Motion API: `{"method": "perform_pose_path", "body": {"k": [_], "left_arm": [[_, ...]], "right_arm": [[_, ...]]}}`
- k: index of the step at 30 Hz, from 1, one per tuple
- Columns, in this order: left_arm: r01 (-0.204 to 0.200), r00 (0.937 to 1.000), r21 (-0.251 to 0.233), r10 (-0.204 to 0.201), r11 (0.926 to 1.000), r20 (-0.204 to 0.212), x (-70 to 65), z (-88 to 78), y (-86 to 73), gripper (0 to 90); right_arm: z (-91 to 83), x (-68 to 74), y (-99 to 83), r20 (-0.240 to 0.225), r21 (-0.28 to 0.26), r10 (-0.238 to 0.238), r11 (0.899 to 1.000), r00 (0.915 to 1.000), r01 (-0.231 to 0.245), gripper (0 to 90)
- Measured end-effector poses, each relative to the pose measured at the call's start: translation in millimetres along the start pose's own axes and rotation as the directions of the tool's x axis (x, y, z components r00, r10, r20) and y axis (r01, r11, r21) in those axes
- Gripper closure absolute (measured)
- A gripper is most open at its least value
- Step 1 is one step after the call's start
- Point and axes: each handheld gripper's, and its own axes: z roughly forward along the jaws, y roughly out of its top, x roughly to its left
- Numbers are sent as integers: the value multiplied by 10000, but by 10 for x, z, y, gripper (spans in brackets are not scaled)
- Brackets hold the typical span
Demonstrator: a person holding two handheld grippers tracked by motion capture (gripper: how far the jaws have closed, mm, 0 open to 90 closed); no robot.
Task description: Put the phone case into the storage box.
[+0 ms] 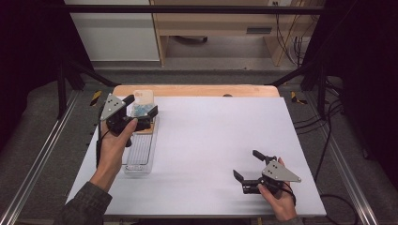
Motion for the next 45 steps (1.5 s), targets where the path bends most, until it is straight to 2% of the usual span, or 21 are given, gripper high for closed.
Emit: {"method": "perform_pose_path", "body": {"k": [9,12,22,27,32,40,45], "left_arm": [[-4,9999,-364,-1,9993,-137,99,-227,56,16],[-115,9997,-476,104,9988,-237,145,-310,55,14],[-54,9978,-663,10,9978,-668,282,-555,1,8],[140,9969,-764,-199,9970,-764,329,-662,-19,8],[266,9961,-807,-331,9964,-812,345,-735,-55,8],[-9,9974,-753,-45,9972,-716,317,-831,-95,8],[8,9981,-816,-58,9967,-607,299,-889,-124,8]], "right_arm": [[4,8,0,-21,12,-4,10000,10000,4,19],[4,10,0,-16,12,-9,10000,10000,9,19],[10,15,-4,-13,31,19,10000,10000,-19,19],[14,22,-4,-32,30,-3,10000,10000,4,19],[13,23,-3,-33,24,11,10000,10000,-11,19],[12,20,-5,-15,32,12,10000,10000,-12,19],[10,21,-4,-10,39,16,10000,10000,-16,19]]}}
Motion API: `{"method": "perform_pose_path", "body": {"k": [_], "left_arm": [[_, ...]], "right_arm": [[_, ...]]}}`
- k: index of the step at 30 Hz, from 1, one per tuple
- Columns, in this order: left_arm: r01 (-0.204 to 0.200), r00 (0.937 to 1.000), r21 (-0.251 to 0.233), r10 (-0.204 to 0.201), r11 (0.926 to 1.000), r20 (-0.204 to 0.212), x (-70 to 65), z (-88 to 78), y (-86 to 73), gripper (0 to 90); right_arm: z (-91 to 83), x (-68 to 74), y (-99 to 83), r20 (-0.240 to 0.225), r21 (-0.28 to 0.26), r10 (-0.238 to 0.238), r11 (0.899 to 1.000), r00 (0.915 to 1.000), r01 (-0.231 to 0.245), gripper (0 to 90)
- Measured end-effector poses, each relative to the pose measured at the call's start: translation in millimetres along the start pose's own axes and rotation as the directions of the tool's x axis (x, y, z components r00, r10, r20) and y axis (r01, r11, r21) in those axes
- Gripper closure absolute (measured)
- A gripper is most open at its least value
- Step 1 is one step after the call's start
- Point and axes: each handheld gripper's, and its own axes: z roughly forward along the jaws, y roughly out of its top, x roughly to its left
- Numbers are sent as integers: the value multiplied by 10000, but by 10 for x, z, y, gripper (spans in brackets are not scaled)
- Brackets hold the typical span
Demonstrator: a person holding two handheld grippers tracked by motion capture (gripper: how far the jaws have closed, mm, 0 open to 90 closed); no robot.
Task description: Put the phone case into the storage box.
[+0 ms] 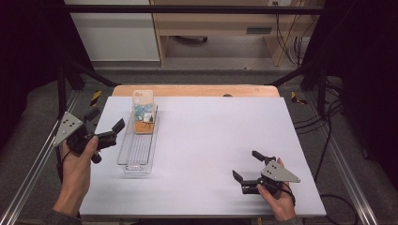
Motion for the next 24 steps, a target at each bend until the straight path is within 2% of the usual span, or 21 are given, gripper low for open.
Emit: {"method": "perform_pose_path", "body": {"k": [7,20,24], "left_arm": [[103,9999,-92,-103,9999,-15,10,-80,-55,8],[299,9995,80,-299,9995,66,19,-168,-286,8],[187,9997,141,-189,9997,146,20,-195,-357,8]], "right_arm": [[2,1,-2,-3,6,-8,10000,10000,8,19],[2,3,-3,-2,24,-9,10000,10000,9,19],[3,4,-4,-7,47,-4,10000,10000,4,19]]}}
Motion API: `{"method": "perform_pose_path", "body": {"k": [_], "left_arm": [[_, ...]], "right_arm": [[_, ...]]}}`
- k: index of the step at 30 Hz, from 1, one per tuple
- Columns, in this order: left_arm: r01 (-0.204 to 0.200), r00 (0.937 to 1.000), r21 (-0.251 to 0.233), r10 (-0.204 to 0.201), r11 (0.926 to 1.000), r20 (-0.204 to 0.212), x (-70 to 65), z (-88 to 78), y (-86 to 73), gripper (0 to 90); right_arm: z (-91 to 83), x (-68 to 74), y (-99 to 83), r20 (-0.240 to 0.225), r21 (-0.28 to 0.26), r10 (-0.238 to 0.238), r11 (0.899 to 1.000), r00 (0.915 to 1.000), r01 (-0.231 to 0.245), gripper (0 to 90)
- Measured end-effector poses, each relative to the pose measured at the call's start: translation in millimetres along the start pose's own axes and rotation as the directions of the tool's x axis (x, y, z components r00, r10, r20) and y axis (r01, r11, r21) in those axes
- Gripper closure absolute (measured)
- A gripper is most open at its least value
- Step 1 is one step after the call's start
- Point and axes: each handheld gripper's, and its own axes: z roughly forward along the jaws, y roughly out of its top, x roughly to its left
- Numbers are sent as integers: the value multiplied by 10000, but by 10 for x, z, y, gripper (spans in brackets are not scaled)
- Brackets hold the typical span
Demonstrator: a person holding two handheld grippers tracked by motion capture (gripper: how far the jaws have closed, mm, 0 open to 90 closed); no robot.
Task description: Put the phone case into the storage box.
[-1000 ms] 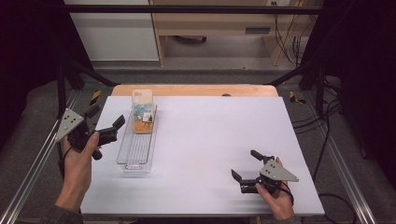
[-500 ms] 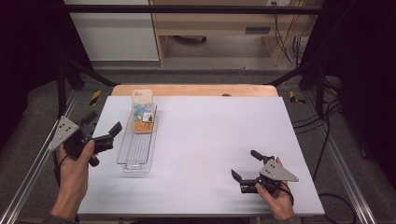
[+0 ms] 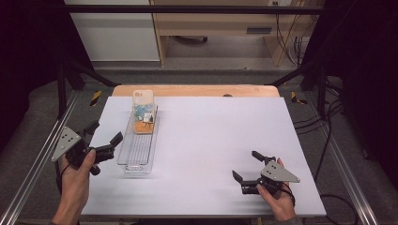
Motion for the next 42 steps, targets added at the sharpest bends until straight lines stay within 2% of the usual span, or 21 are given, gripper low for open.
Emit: {"method": "perform_pose_path", "body": {"k": [8,24,32,42], "left_arm": [[-250,9994,-18,251,9997,222,-32,-43,-112,8],[-380,9978,43,377,9993,544,-145,-103,-287,8],[-252,9980,29,250,9997,586,-156,-151,-372,8],[-174,9983,-73,178,9998,556,-103,-215,-462,11]], "right_arm": [[4,3,-3,-14,21,-16,10000,10000,16,19],[8,7,-5,-39,44,-28,10000,10000,28,19],[12,13,-6,-71,59,-27,10000,10000,27,20],[16,14,-8,-75,92,-60,9999,10000,61,20]]}}
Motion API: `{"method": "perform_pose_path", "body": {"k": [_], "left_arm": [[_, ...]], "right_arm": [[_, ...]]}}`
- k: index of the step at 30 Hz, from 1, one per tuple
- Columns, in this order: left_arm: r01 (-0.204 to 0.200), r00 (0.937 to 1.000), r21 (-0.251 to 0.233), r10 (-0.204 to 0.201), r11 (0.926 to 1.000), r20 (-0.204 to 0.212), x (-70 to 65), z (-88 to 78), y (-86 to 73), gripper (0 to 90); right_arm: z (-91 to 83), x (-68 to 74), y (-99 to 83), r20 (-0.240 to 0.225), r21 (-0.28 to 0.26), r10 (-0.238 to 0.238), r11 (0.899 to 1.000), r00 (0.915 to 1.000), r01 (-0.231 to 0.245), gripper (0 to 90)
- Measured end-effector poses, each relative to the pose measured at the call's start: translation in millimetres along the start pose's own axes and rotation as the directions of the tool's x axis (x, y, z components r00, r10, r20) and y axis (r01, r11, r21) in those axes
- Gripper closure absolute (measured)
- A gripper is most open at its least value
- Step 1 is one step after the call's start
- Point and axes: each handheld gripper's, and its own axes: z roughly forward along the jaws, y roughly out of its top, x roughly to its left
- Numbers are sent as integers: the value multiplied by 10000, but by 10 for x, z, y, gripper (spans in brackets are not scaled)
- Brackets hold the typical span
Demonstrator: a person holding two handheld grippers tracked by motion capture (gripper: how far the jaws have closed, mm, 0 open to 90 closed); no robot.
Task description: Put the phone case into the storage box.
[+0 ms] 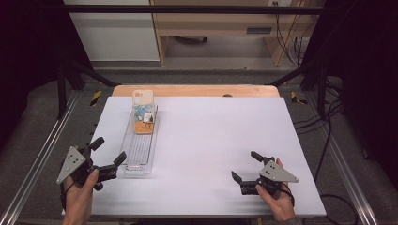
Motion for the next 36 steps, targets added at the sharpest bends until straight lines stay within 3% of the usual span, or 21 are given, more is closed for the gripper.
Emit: {"method": "perform_pose_path", "body": {"k": [21,31,36], "left_arm": [[261,9994,-61,-262,9996,-226,34,-101,-185,8],[176,9998,134,-175,9998,-115,-15,-70,-297,8],[-106,9999,244,107,9996,-55,-41,-49,-318,8]], "right_arm": [[1,4,-2,-27,41,-21,10000,10000,21,20],[1,6,0,-37,24,-42,10000,10000,42,20],[-1,6,2,-39,3,-41,10000,10000,41,20]]}}
